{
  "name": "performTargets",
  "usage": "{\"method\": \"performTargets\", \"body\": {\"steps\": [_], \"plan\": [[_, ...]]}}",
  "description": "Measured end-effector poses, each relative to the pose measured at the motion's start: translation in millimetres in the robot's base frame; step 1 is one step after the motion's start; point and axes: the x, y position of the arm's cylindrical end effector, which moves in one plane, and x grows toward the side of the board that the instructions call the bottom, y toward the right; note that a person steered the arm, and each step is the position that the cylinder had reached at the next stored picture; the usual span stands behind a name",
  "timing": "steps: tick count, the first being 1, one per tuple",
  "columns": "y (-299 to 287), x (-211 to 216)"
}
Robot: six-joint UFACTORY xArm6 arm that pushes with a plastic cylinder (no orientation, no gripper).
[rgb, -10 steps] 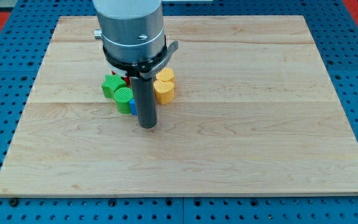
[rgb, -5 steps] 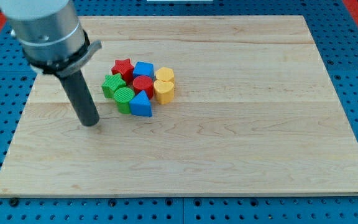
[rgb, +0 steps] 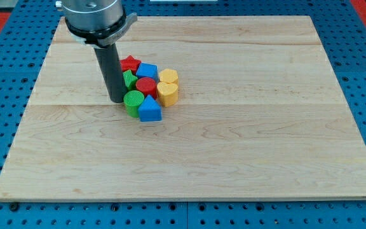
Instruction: Push the red circle into the yellow heart
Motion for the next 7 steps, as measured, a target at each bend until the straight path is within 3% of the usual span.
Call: {"method": "performTargets", "body": {"steps": [2, 7], "plan": [[31, -22], [74, -3]]}}
